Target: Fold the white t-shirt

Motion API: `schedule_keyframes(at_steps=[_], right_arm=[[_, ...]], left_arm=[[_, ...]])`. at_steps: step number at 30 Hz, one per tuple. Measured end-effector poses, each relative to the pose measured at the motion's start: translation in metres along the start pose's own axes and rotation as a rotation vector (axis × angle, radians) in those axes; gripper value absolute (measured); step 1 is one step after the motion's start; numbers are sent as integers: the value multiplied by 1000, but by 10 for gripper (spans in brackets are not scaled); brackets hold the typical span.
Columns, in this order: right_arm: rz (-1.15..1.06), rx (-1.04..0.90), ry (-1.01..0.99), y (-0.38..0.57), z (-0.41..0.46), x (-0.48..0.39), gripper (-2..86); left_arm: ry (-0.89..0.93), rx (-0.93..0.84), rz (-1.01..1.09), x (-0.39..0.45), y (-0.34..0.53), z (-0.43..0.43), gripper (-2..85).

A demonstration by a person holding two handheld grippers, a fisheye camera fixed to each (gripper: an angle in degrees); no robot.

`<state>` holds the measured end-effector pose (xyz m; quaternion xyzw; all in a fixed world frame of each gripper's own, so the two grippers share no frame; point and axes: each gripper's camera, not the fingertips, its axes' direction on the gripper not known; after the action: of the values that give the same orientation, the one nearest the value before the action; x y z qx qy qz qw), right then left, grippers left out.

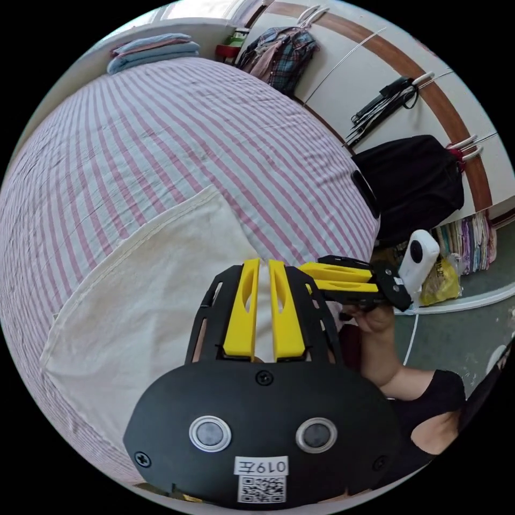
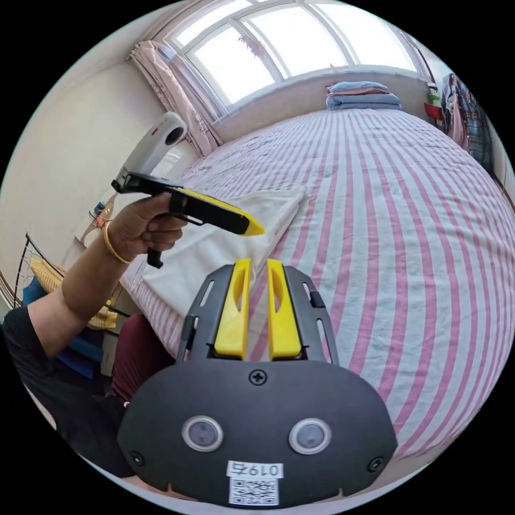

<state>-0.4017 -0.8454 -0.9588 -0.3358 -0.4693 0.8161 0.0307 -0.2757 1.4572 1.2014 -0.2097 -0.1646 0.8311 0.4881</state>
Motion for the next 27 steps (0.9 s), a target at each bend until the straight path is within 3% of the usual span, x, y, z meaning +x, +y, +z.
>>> schedule_keyframes(at_steps=[4, 11, 17, 27], right_arm=[[65, 61, 57, -16, 10, 4, 62], [130, -35, 50, -54, 37, 7, 73], [27, -155, 279, -92, 48, -15, 59], [73, -192, 136, -131, 64, 19, 80]], left_arm=[[0, 152, 62, 18, 76, -12, 16], [-173, 158, 233, 88, 192, 39, 26], [-272, 226, 430, 147, 242, 66, 57], [-371, 225, 624, 195, 307, 114, 72]])
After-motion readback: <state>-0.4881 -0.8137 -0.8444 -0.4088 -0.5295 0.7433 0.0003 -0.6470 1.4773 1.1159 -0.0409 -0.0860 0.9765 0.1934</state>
